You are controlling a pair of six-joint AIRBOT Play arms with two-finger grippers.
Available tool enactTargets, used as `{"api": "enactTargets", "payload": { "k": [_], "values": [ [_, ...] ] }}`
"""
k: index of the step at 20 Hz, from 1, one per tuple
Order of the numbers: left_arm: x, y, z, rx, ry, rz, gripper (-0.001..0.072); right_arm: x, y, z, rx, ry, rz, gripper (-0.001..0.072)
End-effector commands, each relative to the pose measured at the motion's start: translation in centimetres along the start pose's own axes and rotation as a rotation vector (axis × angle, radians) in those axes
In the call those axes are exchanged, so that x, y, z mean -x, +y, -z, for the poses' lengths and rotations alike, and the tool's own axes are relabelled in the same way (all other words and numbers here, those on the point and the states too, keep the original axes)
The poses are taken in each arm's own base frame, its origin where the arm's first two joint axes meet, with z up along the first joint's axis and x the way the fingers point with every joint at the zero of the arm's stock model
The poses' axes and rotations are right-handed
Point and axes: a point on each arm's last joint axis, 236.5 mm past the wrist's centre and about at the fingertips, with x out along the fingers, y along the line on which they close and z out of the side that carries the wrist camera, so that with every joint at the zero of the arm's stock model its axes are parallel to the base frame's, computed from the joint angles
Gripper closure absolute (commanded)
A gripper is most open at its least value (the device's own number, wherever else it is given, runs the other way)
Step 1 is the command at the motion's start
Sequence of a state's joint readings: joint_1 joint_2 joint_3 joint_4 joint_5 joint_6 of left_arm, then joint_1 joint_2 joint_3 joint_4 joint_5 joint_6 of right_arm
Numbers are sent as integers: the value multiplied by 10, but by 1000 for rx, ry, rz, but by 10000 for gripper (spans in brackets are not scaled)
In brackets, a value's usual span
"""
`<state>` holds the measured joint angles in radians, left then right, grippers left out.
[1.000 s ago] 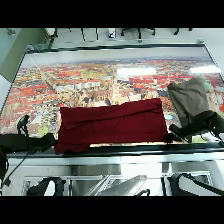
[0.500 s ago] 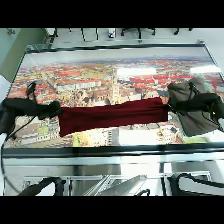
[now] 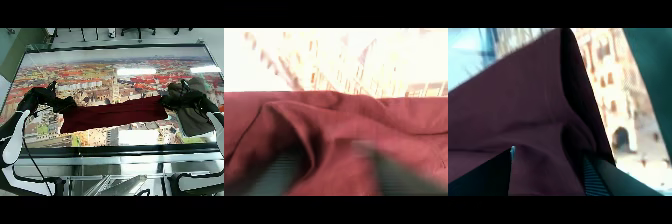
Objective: Fold the shirts.
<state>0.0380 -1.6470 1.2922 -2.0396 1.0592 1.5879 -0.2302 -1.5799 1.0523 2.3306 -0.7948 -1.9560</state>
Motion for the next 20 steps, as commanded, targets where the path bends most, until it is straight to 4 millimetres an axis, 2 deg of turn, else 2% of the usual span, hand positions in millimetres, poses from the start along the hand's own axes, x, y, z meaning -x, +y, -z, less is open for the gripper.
{"api": "enactTargets", "payload": {
  "k": [1,3,4,9,12,14,15,16,17,18,19,20],
  "values": [
    [1,-5,-6,-11,47,11,4,14,-6,-16,94,10,36,228],
    [21,-13,-17,-28,29,24,4,24,-10,-32,119,2,48,228],
    [33,-18,-22,-42,19,30,4,23,-11,-33,115,21,40,227],
    [92,-44,-38,-86,-56,57,4,-10,-19,1,79,233,-19,226],
    [117,-67,-35,-135,-93,72,5,-27,-26,16,51,291,-29,228],
    [128,-86,-30,-175,-121,84,5,-34,-26,20,45,300,-33,234],
    [131,-96,-26,-197,-128,91,6,-39,-23,20,49,296,-37,346],
    [133,-107,-20,-224,-128,98,49,-43,-18,20,68,289,-56,491],
    [133,-120,-14,-253,-124,107,257,-44,-11,19,79,284,-78,579],
    [131,-132,-6,-282,-117,114,535,-45,-4,19,86,282,-97,685],
    [128,-144,1,-309,-107,122,691,-44,1,18,87,281,-108,685],
    [124,-156,9,-338,-96,129,690,-42,5,17,91,283,-116,686]
  ]
}}
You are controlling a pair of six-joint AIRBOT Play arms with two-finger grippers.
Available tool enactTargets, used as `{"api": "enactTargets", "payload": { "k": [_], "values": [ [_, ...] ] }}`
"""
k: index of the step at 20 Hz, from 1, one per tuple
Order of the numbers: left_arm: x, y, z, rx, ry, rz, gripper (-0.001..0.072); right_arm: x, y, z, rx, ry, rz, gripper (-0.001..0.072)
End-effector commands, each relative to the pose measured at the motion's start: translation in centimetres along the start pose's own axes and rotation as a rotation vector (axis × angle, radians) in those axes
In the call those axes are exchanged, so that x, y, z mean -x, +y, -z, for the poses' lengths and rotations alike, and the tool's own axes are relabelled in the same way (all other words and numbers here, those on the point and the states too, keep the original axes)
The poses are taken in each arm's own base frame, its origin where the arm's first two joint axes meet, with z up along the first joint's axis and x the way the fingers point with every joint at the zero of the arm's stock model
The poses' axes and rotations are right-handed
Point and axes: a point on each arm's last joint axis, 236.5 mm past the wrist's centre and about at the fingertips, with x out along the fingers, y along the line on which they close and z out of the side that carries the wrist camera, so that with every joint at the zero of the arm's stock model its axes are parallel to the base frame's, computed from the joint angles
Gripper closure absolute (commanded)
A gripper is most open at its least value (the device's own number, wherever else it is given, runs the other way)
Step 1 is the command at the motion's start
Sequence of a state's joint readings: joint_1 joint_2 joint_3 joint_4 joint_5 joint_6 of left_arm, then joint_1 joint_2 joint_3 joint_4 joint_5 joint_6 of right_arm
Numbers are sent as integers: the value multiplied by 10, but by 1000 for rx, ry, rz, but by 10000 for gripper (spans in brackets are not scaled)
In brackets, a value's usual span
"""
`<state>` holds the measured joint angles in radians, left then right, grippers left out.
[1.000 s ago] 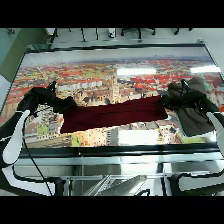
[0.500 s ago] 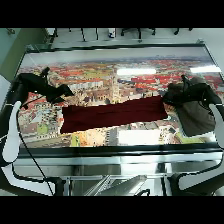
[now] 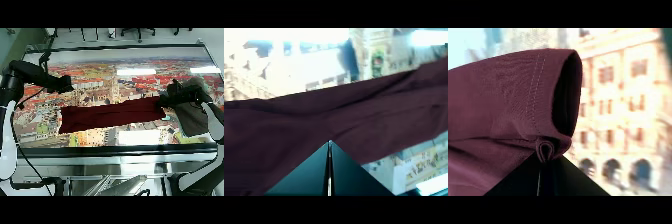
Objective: Fold the shirts.
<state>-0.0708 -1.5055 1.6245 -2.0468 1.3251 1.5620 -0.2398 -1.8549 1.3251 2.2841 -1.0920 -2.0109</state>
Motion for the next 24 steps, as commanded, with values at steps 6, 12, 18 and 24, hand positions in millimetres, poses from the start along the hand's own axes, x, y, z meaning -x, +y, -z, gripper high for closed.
{"api": "enactTargets", "payload": {
  "k": [6,12,18,24],
  "values": [
    [-94,-116,42,-230,72,89,691,53,56,-8,119,-61,-54,687],
    [-244,-154,120,-236,225,135,691,162,144,6,299,-176,-80,687],
    [-293,-161,162,-170,302,165,691,218,194,39,386,-239,-101,686],
    [-270,-182,163,-124,338,236,691,217,200,54,374,-184,-136,686]
  ]
}}
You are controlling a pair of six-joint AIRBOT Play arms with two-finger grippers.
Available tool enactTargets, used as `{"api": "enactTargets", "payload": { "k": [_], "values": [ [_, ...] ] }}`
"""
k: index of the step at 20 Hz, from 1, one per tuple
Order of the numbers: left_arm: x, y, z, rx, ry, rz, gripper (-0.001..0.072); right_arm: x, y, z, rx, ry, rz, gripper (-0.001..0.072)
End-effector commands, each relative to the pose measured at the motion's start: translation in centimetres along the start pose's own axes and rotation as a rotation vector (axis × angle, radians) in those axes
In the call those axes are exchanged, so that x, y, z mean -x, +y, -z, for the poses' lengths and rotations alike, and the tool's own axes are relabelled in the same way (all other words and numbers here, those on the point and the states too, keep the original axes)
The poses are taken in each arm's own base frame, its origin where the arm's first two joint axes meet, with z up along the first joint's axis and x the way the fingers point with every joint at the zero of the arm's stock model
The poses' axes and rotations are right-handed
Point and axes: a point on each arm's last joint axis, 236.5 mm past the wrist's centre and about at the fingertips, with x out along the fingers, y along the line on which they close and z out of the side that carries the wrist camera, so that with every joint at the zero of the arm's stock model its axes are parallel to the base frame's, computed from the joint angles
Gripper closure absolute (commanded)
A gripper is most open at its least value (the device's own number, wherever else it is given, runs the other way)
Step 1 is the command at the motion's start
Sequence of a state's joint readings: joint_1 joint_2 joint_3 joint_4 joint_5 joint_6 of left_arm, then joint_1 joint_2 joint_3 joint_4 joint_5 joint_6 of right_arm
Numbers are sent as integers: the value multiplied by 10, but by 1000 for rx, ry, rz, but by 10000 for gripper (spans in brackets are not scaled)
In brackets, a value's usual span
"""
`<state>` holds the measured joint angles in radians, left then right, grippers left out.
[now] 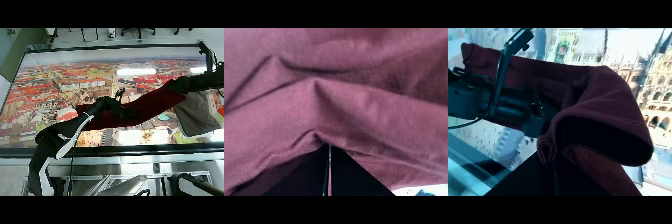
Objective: Fold the shirts.
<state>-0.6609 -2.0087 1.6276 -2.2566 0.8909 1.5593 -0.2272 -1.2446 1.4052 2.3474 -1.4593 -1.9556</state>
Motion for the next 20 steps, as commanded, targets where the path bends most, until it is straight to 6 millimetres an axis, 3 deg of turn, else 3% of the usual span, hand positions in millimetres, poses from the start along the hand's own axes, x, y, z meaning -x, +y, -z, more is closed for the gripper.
{"api": "enactTargets", "payload": {
  "k": [1,2,4,7,10,12,15,18,19,20],
  "values": [
    [30,-16,2,-2,30,49,691,3,8,5,-12,17,-18,687],
    [55,-21,-3,-34,17,62,692,3,8,5,-12,16,-19,686],
    [128,-30,-17,-84,-37,88,692,3,9,5,-32,15,-21,686],
    [274,-35,-27,-145,-219,60,692,-2,18,4,-57,19,-42,686],
    [414,-32,0,-190,-452,-46,691,-31,63,-5,-13,3,-105,686],
    [482,-29,35,-194,-577,-131,691,-71,110,-9,-4,-2,-163,686],
    [550,-33,95,-202,-739,-275,691,-156,196,-6,22,-57,-258,686],
    [584,-33,138,-159,-930,-376,691,-270,262,20,-28,-187,-280,675],
    [583,-30,149,-140,-963,-396,691,-303,275,32,-71,-244,-277,515],
    [578,-27,158,-123,-989,-404,691,-330,282,44,-158,-303,-279,159]
  ]
}}
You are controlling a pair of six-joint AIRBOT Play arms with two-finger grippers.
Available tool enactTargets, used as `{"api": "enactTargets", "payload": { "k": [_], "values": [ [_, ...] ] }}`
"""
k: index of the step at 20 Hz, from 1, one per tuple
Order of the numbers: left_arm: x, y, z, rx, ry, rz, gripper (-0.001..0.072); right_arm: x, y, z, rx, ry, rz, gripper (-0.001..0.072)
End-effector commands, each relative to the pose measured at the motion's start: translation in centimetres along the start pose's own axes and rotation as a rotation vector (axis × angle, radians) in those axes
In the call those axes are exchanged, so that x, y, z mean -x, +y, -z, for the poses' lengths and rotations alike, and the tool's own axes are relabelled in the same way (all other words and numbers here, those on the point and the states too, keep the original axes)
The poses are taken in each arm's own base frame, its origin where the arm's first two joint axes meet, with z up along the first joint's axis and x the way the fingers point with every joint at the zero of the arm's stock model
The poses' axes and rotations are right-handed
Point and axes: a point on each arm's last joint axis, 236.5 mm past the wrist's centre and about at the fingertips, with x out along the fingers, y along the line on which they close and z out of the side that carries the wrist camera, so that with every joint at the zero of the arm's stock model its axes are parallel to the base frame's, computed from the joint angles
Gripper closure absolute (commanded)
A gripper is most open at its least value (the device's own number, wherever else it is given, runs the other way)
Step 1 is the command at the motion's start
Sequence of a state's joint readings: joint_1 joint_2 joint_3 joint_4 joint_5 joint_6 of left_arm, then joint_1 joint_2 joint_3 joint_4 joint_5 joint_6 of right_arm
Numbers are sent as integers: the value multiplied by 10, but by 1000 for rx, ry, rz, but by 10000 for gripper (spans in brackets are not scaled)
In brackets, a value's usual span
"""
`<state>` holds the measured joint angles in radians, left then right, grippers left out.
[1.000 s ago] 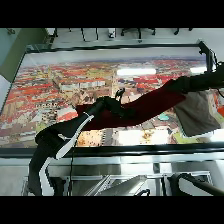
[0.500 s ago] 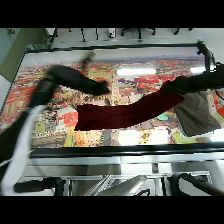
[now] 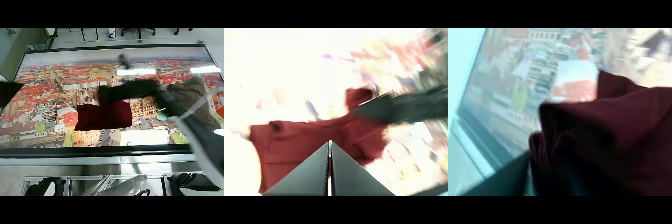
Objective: Fold the shirts.
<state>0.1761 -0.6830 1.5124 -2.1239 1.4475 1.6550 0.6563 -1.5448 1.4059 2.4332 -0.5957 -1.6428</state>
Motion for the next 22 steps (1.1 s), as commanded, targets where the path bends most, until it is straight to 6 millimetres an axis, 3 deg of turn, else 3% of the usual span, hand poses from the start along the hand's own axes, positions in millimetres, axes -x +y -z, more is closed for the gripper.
{"api": "enactTargets", "payload": {
  "k": [1,3,5,6,9,13,15,16,18,22],
  "values": [
    [33,7,27,26,-124,-107,691,-98,22,35,-212,-289,-26,6],
    [25,13,47,54,-132,-110,691,-107,14,50,-246,-244,-11,6],
    [14,16,69,87,-105,-96,691,-94,-3,54,-154,-114,49,6],
    [10,15,78,93,-91,-80,691,-78,-16,49,-108,-48,90,6],
    [2,9,86,114,-89,-37,691,0,-70,22,-31,109,231,7],
    [-4,-4,80,130,-95,28,691,121,-163,-7,-60,207,485,7],
    [-11,-11,85,140,-56,66,691,151,-208,0,-126,275,554,6],
    [-14,-14,86,144,-38,82,691,155,-226,10,-168,327,562,7],
    [-24,-19,90,156,5,113,691,146,-247,31,-237,425,494,7],
    [-39,-29,98,167,77,158,691,94,-248,56,-343,498,239,6]
  ]
}}
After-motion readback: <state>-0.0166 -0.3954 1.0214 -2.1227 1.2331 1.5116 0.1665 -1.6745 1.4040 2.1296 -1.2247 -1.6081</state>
